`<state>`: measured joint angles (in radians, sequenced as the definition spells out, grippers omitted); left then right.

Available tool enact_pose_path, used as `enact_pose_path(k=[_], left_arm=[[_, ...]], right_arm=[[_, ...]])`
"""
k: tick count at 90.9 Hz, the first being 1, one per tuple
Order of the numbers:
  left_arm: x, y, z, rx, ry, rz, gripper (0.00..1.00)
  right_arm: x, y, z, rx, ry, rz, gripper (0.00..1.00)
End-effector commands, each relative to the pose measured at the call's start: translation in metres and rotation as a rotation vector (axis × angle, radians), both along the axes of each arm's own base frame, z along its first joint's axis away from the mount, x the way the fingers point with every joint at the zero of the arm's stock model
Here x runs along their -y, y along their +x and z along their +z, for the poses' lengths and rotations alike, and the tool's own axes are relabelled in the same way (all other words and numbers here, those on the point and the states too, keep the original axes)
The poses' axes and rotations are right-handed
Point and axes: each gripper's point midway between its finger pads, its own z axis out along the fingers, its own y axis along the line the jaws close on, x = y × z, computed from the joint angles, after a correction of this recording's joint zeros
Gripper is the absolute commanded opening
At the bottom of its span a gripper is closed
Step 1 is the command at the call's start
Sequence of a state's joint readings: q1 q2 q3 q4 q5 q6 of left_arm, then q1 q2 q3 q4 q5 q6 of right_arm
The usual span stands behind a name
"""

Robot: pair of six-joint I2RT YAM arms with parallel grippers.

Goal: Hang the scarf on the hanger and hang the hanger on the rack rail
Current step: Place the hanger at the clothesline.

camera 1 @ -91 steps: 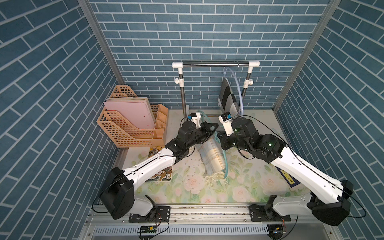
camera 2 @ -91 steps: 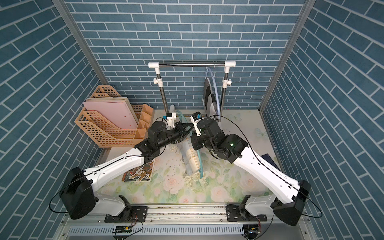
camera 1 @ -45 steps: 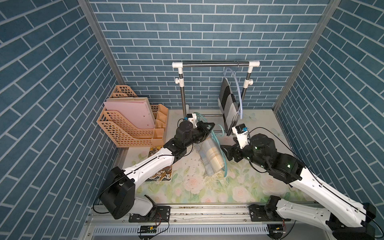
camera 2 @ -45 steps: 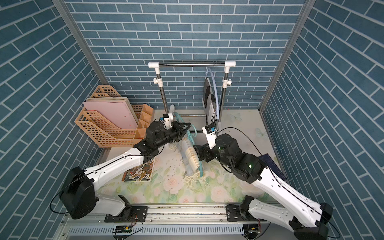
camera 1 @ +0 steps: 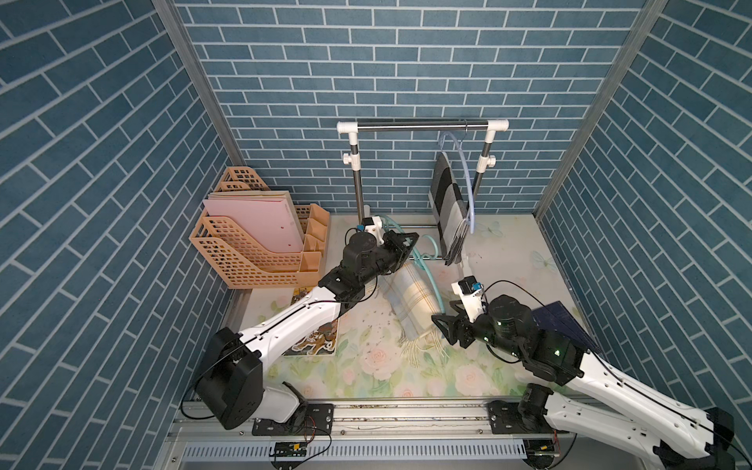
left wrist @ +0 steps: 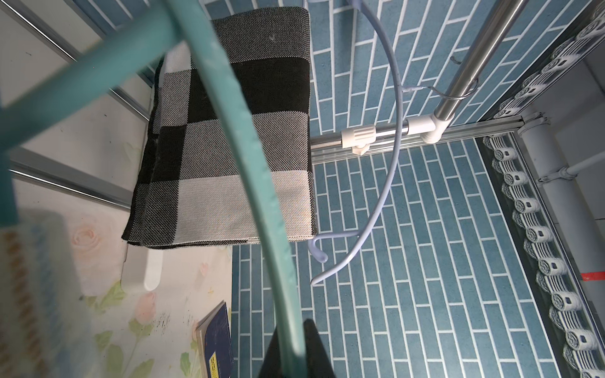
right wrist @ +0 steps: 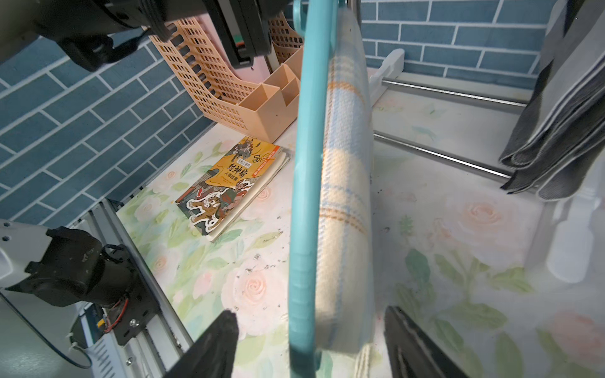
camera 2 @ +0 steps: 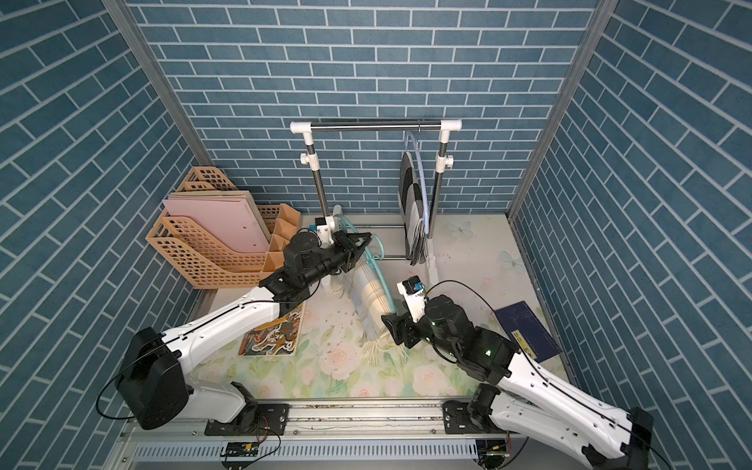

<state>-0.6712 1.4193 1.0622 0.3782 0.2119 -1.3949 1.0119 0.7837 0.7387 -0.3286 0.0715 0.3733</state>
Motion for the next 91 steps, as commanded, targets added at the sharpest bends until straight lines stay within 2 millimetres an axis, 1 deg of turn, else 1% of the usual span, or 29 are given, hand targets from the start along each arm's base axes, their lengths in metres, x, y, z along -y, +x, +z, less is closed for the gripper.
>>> enact_pose_path(k=[1, 7, 14, 21, 29, 33, 37, 40, 44, 48, 52, 57, 59, 69, 75, 82, 89, 91], left_arm=[[-0.009, 0.000, 0.038, 0.071, -0.059, 0.027, 0.00], [-0.010, 0.000, 0.038, 0.070, -0.058, 0.031, 0.00], [-0.011, 0.001, 0.038, 0.069, -0.056, 0.034, 0.00], [-0.011, 0.001, 0.038, 0.068, -0.054, 0.036, 0.00], [-0.011, 0.000, 0.039, 0.070, -0.058, 0.033, 0.00], [-0.012, 0.000, 0.040, 0.070, -0.058, 0.034, 0.00], [-0.012, -0.001, 0.042, 0.074, -0.061, 0.035, 0.00], [-0.012, -0.001, 0.042, 0.074, -0.061, 0.035, 0.00], [-0.013, -0.001, 0.043, 0.075, -0.062, 0.036, 0.00], [-0.014, -0.001, 0.045, 0.076, -0.064, 0.038, 0.00], [-0.014, -0.001, 0.046, 0.078, -0.064, 0.041, 0.00], [-0.015, -0.001, 0.047, 0.079, -0.065, 0.045, 0.00], [-0.016, -0.001, 0.048, 0.081, -0.066, 0.047, 0.00], [-0.015, -0.001, 0.049, 0.081, -0.065, 0.044, 0.00], [-0.015, -0.002, 0.049, 0.081, -0.065, 0.041, 0.00], [-0.015, -0.002, 0.048, 0.081, -0.065, 0.040, 0.00], [-0.016, -0.003, 0.046, 0.079, -0.061, 0.041, 0.00], [-0.016, -0.003, 0.046, 0.079, -0.060, 0.041, 0.00]], right_arm=[[-0.004, 0.005, 0.010, 0.024, 0.054, -0.032, 0.59], [-0.003, 0.006, 0.012, 0.037, 0.062, -0.043, 0.46], [0.000, 0.008, 0.017, 0.049, 0.067, -0.054, 0.35], [0.001, 0.009, 0.019, 0.054, 0.065, -0.062, 0.22], [0.000, 0.010, 0.019, 0.045, 0.048, -0.064, 0.12], [-0.001, 0.010, 0.019, 0.041, 0.040, -0.063, 0.10], [-0.002, 0.011, 0.018, 0.039, 0.033, -0.067, 0.11], [-0.003, 0.012, 0.016, 0.033, 0.022, -0.068, 0.16], [-0.004, 0.014, 0.013, 0.027, 0.007, -0.072, 0.32], [-0.003, 0.016, 0.009, 0.022, -0.005, -0.083, 0.41], [-0.003, 0.018, 0.004, 0.019, -0.016, -0.095, 0.45], [-0.002, 0.019, 0.000, 0.014, -0.023, -0.105, 0.45], [-0.002, 0.019, -0.001, 0.014, -0.023, -0.108, 0.44], [0.001, 0.020, -0.003, 0.021, -0.014, -0.120, 0.31], [0.001, 0.021, -0.005, 0.021, -0.022, -0.126, 0.28], [0.002, 0.023, -0.004, 0.025, -0.022, -0.138, 0.15], [0.003, 0.023, 0.004, 0.044, 0.000, -0.139, 0.01], [0.003, 0.023, 0.008, 0.050, 0.007, -0.140, 0.00]])
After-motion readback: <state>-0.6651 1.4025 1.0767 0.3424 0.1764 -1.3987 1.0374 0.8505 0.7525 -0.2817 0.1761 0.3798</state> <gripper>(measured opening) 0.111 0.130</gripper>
